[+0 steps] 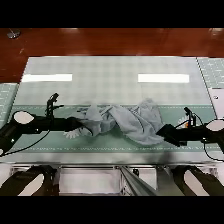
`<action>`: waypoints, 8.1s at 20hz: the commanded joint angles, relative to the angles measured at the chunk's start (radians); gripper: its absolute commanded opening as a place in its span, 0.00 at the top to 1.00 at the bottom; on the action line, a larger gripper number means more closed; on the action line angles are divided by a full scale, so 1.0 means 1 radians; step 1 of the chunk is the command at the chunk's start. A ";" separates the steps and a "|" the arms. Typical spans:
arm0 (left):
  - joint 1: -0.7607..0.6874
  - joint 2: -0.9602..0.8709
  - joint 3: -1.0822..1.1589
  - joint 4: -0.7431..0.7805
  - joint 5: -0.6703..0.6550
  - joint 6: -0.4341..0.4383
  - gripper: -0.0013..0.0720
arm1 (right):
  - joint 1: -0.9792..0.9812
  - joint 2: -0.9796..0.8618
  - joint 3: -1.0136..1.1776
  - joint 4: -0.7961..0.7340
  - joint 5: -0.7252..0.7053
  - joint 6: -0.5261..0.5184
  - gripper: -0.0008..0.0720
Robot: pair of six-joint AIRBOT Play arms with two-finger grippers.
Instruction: Fold the shirts.
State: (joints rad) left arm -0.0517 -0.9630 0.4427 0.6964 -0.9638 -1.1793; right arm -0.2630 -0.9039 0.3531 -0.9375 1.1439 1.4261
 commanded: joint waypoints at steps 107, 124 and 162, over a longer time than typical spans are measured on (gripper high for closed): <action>0.390 -0.111 0.880 -0.251 -0.193 0.042 0.96 | 0.091 -0.347 1.257 0.166 0.091 -0.088 0.95; 0.153 0.368 1.464 0.704 -0.281 -0.261 0.96 | 0.090 0.208 1.740 -0.303 0.472 0.047 0.95; 0.102 -0.554 0.891 0.665 -0.410 -0.286 0.96 | 0.126 -0.770 1.083 -0.067 0.364 -0.137 0.95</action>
State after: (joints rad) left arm 0.0418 -1.4963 1.3998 1.3651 -1.3052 -1.4975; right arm -0.1509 -1.6714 1.4975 -0.9985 1.4834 1.3098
